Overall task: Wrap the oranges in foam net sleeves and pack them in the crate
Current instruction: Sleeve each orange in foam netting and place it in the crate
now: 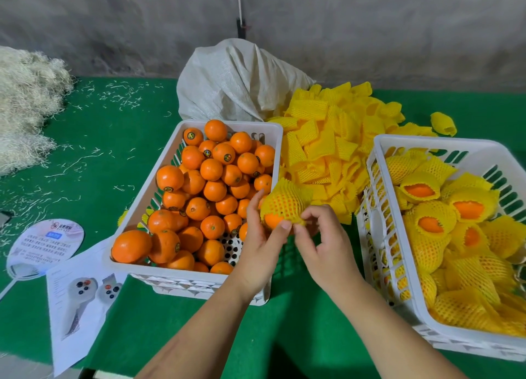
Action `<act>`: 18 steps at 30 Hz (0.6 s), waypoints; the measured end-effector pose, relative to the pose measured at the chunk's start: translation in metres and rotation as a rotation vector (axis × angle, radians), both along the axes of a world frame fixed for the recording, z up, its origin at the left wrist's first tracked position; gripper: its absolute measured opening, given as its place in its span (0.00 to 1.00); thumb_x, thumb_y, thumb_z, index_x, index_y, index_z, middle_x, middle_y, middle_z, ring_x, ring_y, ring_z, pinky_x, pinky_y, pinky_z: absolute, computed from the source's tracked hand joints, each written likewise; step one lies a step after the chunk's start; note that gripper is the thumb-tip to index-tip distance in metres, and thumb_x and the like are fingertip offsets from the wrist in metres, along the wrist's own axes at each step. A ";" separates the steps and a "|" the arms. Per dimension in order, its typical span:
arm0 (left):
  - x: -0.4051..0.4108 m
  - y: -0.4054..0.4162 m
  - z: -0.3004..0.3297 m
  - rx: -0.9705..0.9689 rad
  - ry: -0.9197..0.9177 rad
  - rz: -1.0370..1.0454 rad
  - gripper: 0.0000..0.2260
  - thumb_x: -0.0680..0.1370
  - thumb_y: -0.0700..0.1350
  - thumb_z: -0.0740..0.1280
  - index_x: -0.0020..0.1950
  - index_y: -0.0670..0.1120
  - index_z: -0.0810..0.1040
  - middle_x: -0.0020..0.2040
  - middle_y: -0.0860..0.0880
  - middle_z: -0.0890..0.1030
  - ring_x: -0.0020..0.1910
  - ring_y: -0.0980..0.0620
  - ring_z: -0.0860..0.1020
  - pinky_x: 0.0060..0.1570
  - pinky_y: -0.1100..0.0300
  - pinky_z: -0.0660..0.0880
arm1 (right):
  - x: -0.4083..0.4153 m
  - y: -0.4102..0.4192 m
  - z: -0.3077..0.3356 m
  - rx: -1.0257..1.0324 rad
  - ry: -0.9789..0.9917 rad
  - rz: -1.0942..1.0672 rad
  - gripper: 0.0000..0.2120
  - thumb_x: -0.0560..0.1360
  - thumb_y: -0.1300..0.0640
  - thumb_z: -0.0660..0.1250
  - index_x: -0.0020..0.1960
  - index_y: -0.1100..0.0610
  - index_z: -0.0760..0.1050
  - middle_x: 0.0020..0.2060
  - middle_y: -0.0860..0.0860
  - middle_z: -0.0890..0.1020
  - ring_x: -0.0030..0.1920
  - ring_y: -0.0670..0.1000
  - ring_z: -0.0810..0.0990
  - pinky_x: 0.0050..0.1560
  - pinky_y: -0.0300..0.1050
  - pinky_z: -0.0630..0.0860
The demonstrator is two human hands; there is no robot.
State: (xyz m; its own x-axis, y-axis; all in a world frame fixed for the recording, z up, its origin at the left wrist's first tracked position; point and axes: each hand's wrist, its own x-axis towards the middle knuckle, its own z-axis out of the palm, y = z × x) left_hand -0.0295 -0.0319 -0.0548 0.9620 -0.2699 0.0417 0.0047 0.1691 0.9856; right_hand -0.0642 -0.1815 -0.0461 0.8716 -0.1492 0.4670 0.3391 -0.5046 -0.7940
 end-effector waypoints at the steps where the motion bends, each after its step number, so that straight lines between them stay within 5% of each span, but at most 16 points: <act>1: -0.001 -0.001 0.001 0.003 -0.014 0.029 0.29 0.81 0.56 0.72 0.78 0.62 0.63 0.73 0.50 0.76 0.71 0.48 0.77 0.68 0.49 0.77 | 0.000 -0.002 0.001 0.023 0.007 -0.012 0.10 0.79 0.49 0.65 0.56 0.53 0.73 0.47 0.46 0.77 0.48 0.41 0.77 0.46 0.37 0.74; 3: -0.002 -0.004 0.003 0.012 -0.042 0.110 0.30 0.79 0.56 0.75 0.77 0.56 0.66 0.71 0.46 0.77 0.68 0.45 0.79 0.67 0.46 0.78 | 0.000 -0.004 0.004 0.039 0.009 -0.034 0.11 0.78 0.49 0.65 0.54 0.56 0.76 0.44 0.43 0.78 0.46 0.43 0.78 0.44 0.42 0.76; 8: -0.004 -0.006 0.000 0.067 -0.090 0.233 0.25 0.74 0.58 0.77 0.67 0.54 0.73 0.57 0.50 0.83 0.54 0.51 0.84 0.51 0.57 0.81 | -0.011 0.013 0.013 0.042 -0.077 -0.048 0.05 0.76 0.52 0.68 0.50 0.48 0.74 0.40 0.34 0.77 0.41 0.38 0.78 0.40 0.31 0.72; 12: -0.004 -0.002 -0.001 0.045 -0.100 0.202 0.21 0.76 0.56 0.76 0.64 0.57 0.71 0.56 0.51 0.81 0.53 0.52 0.83 0.50 0.58 0.80 | -0.014 0.019 0.009 0.118 -0.001 -0.022 0.07 0.75 0.49 0.67 0.51 0.45 0.71 0.41 0.39 0.77 0.41 0.43 0.77 0.39 0.33 0.72; 15: -0.005 -0.001 -0.001 0.007 -0.090 0.072 0.23 0.79 0.55 0.75 0.66 0.53 0.67 0.62 0.48 0.77 0.58 0.46 0.80 0.57 0.48 0.80 | -0.008 0.015 0.006 0.206 0.094 -0.070 0.14 0.75 0.44 0.69 0.56 0.46 0.69 0.45 0.44 0.75 0.43 0.47 0.76 0.41 0.38 0.74; 18: -0.001 0.000 -0.003 0.018 -0.045 0.027 0.22 0.79 0.47 0.74 0.68 0.51 0.66 0.67 0.38 0.74 0.61 0.36 0.78 0.60 0.33 0.77 | -0.001 0.003 0.007 0.248 0.108 -0.063 0.09 0.79 0.49 0.65 0.57 0.51 0.74 0.45 0.46 0.78 0.44 0.49 0.79 0.43 0.46 0.77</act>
